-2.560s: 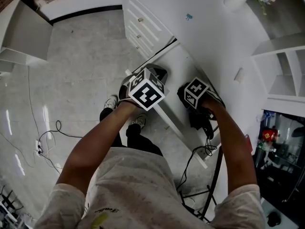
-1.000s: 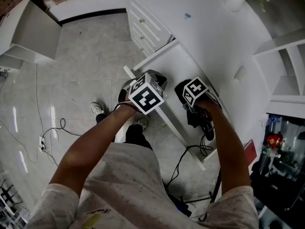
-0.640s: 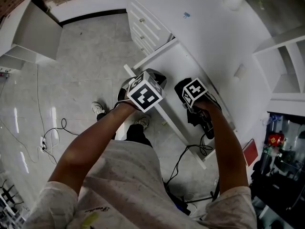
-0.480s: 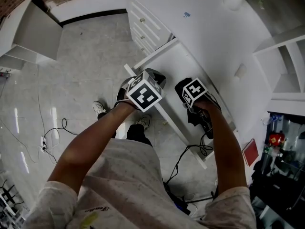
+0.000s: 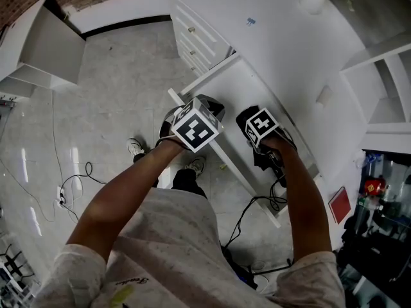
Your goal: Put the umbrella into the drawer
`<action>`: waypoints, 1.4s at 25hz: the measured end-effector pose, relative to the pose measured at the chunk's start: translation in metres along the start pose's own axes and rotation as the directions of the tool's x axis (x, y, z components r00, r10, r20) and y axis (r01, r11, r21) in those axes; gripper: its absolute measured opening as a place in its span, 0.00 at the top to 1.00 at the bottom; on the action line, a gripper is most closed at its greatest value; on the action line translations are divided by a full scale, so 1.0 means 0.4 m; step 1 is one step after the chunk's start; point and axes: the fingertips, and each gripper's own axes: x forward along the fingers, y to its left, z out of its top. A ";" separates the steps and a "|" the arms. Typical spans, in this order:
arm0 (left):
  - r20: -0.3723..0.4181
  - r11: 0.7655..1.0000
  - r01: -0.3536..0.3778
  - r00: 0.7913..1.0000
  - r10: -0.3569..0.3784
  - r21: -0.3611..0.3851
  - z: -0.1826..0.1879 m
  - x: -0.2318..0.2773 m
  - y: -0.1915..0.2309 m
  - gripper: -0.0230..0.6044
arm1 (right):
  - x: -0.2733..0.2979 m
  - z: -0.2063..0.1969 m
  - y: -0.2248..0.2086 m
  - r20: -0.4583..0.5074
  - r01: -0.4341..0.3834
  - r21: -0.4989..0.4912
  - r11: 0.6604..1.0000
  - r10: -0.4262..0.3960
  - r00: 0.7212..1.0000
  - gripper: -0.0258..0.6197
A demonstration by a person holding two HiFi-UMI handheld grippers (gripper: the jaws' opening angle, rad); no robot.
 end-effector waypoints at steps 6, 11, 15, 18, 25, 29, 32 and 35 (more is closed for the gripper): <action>-0.003 1.000 -0.002 1.000 0.002 -0.010 -0.001 -0.004 -0.004 0.97 | -0.003 0.001 -0.002 0.000 0.005 -0.006 1.000 -0.005 1.000 0.55; -0.004 1.000 -0.018 1.000 0.017 -0.018 -0.006 -0.015 -0.001 0.97 | -0.007 -0.002 -0.001 0.024 -0.007 0.003 1.000 0.007 1.000 0.55; 0.002 1.000 -0.020 1.000 0.020 -0.019 0.004 -0.024 -0.001 0.97 | -0.012 0.000 -0.001 0.045 -0.008 0.011 1.000 0.008 0.999 0.55; 0.014 1.000 -0.018 1.000 0.018 -0.008 0.016 -0.034 -0.001 0.97 | -0.015 0.003 0.000 0.059 0.001 0.019 1.000 -0.002 0.998 0.55; 0.070 1.000 -0.011 0.997 0.012 -0.003 0.037 -0.059 -0.004 0.97 | -0.033 0.000 -0.001 0.082 0.016 0.034 0.999 -0.019 0.996 0.55; 0.081 1.000 0.023 0.996 -0.023 0.002 0.034 -0.070 -0.007 0.97 | -0.051 -0.002 0.003 0.093 0.020 0.056 0.998 -0.025 0.995 0.55; 0.084 0.998 0.065 0.994 -0.063 -0.015 0.030 -0.075 -0.004 0.97 | -0.069 -0.005 0.002 0.106 0.033 0.089 0.995 -0.042 0.993 0.55; 0.081 0.996 0.084 0.993 -0.082 -0.014 0.037 -0.082 0.010 0.97 | -0.091 -0.012 0.004 0.118 0.051 0.131 0.990 -0.067 0.991 0.55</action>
